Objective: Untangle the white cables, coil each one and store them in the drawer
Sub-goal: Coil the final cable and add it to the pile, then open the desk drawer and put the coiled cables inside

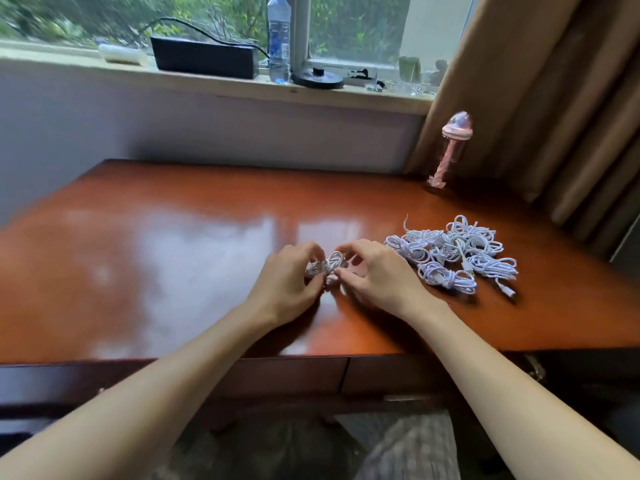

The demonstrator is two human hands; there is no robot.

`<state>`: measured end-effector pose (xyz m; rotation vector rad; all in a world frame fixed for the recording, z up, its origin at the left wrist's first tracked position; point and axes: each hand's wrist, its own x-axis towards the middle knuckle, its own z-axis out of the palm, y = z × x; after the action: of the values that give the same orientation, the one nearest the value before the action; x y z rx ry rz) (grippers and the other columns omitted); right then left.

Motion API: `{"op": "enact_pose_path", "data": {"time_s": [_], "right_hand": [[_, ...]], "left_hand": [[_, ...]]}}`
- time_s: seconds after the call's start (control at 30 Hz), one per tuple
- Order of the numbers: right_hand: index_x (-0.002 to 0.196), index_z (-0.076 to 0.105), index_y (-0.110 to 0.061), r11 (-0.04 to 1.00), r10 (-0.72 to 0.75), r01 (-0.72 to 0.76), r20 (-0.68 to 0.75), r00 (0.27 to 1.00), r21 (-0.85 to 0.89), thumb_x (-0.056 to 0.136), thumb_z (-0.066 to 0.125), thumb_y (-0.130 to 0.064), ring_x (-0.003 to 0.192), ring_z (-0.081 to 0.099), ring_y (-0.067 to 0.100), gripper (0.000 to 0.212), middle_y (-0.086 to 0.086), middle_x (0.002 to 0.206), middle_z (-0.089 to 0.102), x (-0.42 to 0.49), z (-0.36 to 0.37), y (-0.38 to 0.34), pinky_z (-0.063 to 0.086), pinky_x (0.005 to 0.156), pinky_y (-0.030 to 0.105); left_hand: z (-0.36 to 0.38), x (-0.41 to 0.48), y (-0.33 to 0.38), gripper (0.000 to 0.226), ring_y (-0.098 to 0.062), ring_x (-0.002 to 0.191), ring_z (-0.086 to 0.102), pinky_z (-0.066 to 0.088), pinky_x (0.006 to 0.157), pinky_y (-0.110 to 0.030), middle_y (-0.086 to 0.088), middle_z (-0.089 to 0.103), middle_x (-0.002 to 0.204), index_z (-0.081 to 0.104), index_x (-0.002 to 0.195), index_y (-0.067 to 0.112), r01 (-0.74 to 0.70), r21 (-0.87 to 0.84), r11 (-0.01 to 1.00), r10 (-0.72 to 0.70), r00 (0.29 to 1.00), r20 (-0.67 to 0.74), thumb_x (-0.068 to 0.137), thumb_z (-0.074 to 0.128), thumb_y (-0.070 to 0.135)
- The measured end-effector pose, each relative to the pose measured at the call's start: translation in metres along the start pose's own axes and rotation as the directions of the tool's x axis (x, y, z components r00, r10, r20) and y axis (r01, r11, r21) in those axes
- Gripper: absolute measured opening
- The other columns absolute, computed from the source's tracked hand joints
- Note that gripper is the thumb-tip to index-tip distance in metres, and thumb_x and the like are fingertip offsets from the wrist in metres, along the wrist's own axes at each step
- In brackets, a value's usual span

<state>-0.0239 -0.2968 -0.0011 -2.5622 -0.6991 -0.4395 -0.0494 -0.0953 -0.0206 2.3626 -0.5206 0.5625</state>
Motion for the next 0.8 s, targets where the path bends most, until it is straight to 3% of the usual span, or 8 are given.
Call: {"op": "enact_pose_path", "data": {"time_s": [0.17, 0.33, 0.47, 0.63, 0.8], "right_hand": [[0.119, 0.065, -0.026, 0.993, 0.106, -0.106, -0.002, 0.994, 0.055, 0.088, 0.072, -0.035, 0.092, 0.061, 0.010, 0.033, -0.008, 0.106, 0.067, -0.007, 0.010, -0.014, 0.053, 0.087, 0.038], [0.135, 0.057, -0.026, 0.987, 0.149, -0.150, 0.012, 0.989, 0.053, 0.091, 0.070, -0.034, 0.103, 0.061, 0.009, 0.047, -0.009, 0.124, 0.060, -0.016, 0.004, -0.022, 0.052, 0.096, 0.039], [0.137, 0.057, -0.021, 0.992, 0.120, -0.119, -0.037, 0.992, 0.028, 0.092, 0.069, -0.030, 0.120, 0.055, 0.014, 0.047, -0.003, 0.129, 0.060, -0.042, -0.003, -0.035, 0.046, 0.104, 0.038], [0.135, 0.058, -0.021, 0.998, 0.049, -0.048, -0.017, 0.999, 0.026, 0.094, 0.066, -0.032, 0.121, 0.053, 0.017, 0.044, -0.003, 0.126, 0.060, -0.075, -0.004, -0.065, 0.044, 0.105, 0.039], [0.131, 0.061, -0.023, 0.996, -0.053, 0.060, -0.105, 0.993, 0.060, 0.093, 0.066, -0.025, 0.121, 0.052, 0.017, 0.039, -0.005, 0.128, 0.060, -0.095, 0.004, -0.101, 0.043, 0.106, 0.040]], "left_hand": [[-0.005, -0.011, -0.003, 0.021, -0.022, 0.094, 0.060, 0.051, 0.083, -0.046, 0.006, 0.070, 0.105, 0.062, 0.111, 0.023, 0.021, 0.005, 1.000, -0.021, 1.000, -0.009, 0.091, 0.067, 0.023], [-0.009, -0.020, -0.002, 0.051, -0.025, 0.116, 0.055, 0.047, 0.099, -0.043, -0.006, 0.061, 0.128, 0.050, 0.139, 0.018, 0.078, 0.009, 0.997, -0.079, 0.996, 0.044, 0.092, 0.067, 0.026], [-0.023, -0.046, 0.002, 0.063, -0.024, 0.119, 0.053, 0.045, 0.102, -0.043, -0.006, 0.056, 0.135, 0.045, 0.144, 0.016, 0.076, 0.051, 0.996, -0.080, 0.993, 0.091, 0.088, 0.069, 0.030], [-0.045, -0.084, 0.014, 0.061, -0.026, 0.132, 0.047, 0.040, 0.108, -0.038, -0.006, 0.051, 0.146, 0.045, 0.147, 0.013, 0.091, 0.114, 0.989, -0.101, 0.990, 0.093, 0.092, 0.066, 0.030], [-0.064, -0.125, 0.012, 0.055, -0.025, 0.134, 0.047, 0.039, 0.108, -0.041, -0.003, 0.054, 0.142, 0.048, 0.143, 0.015, 0.081, 0.202, 0.976, -0.092, 0.995, 0.045, 0.095, 0.062, 0.038]]}}
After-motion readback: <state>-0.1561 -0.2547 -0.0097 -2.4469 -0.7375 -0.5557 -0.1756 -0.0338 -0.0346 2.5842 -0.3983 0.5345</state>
